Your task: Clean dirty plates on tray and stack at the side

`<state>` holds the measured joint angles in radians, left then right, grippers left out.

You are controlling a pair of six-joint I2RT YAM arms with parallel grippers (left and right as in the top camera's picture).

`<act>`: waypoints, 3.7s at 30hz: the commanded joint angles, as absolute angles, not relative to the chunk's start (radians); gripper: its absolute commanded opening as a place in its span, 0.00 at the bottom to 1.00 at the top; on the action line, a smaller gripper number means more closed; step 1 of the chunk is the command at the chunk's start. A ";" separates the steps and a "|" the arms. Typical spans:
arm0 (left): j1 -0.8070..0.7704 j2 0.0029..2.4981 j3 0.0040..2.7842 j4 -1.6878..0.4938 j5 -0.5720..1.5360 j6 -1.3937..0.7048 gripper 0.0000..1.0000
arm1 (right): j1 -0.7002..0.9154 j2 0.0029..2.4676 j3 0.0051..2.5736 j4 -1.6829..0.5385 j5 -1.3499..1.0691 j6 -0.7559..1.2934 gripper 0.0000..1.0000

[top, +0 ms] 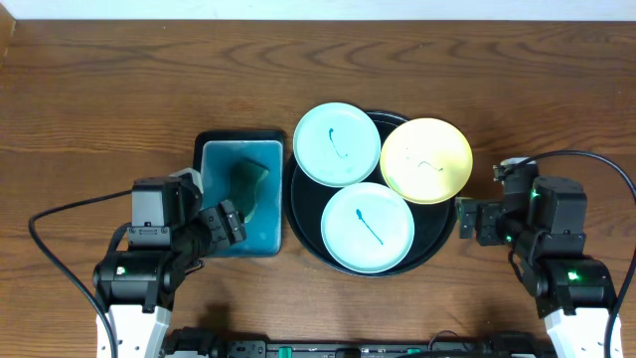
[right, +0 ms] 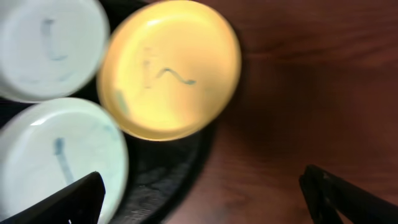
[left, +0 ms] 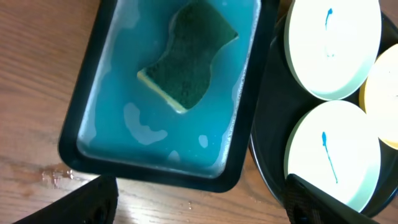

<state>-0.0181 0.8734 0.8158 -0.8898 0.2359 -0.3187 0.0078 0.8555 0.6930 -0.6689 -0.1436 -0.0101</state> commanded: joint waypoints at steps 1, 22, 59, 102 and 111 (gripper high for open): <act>-0.022 0.875 0.838 -0.881 0.251 -0.320 0.98 | 0.001 0.851 0.717 -0.651 -0.290 -0.031 0.99; -0.023 1.035 0.944 -0.803 0.250 -0.266 0.92 | 0.002 0.864 0.717 -0.574 -0.413 0.056 0.99; -0.176 1.728 1.118 -0.677 -0.001 0.048 0.73 | 0.043 1.010 0.717 -0.603 -0.427 0.055 0.97; -0.176 1.798 1.055 -0.638 -0.019 0.025 0.36 | 0.043 1.010 0.717 -0.604 -0.427 0.055 0.94; -0.176 1.798 1.049 -0.653 -0.019 0.002 0.23 | 0.043 1.010 0.717 -0.610 -0.427 0.055 0.93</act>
<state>-0.1757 1.7805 1.0672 -0.6411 -0.0265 0.0189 0.0303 1.0100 0.6930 -0.6094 -0.4156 0.0448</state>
